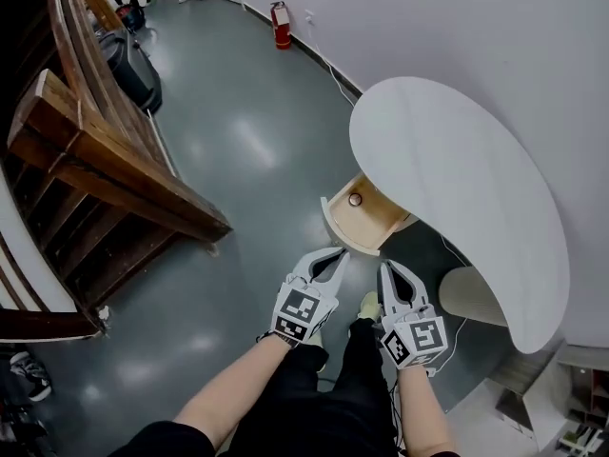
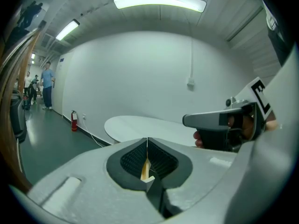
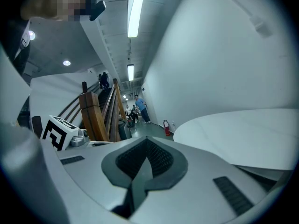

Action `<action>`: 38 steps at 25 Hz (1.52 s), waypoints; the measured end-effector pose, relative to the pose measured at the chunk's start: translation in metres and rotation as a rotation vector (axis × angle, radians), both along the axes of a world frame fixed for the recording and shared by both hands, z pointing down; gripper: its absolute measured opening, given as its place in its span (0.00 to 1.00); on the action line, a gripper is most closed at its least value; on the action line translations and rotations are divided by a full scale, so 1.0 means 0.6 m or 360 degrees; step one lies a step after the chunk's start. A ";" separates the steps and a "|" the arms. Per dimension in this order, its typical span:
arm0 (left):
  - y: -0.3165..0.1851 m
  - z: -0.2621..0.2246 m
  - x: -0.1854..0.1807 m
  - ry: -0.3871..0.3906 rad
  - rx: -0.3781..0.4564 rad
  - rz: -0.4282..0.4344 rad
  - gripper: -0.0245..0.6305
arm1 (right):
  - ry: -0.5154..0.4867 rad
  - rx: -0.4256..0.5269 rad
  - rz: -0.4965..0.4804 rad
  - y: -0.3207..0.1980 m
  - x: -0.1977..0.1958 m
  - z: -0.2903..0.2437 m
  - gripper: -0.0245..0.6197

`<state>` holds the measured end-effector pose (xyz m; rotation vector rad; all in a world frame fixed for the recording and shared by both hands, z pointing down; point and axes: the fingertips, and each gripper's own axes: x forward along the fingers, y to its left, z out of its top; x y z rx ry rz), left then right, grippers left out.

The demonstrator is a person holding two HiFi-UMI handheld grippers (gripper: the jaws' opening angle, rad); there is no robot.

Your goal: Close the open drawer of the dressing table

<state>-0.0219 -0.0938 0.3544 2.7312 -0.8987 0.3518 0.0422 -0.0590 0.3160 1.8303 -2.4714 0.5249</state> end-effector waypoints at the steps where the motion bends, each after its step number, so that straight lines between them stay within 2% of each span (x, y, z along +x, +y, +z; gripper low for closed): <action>1: 0.003 -0.020 0.001 0.0011 0.0005 0.0001 0.06 | 0.0002 0.0015 -0.0002 -0.001 0.000 -0.017 0.06; 8: 0.017 -0.152 0.011 0.0094 0.0063 0.0013 0.05 | 0.0040 0.0114 -0.0016 -0.003 -0.002 -0.119 0.06; 19: 0.026 -0.281 0.025 0.0202 0.0149 0.0003 0.05 | 0.0091 0.0231 0.0010 0.012 0.023 -0.237 0.06; 25: 0.031 -0.358 0.054 0.0282 0.0220 0.0030 0.05 | 0.0088 0.0335 0.0046 0.013 0.052 -0.304 0.06; 30: 0.039 -0.387 0.064 0.0281 0.0280 0.0046 0.05 | 0.0116 0.0343 0.0080 0.016 0.062 -0.317 0.06; 38: 0.044 -0.386 0.065 0.0301 0.0248 0.0056 0.05 | 0.0148 0.0333 0.0109 0.023 0.064 -0.314 0.06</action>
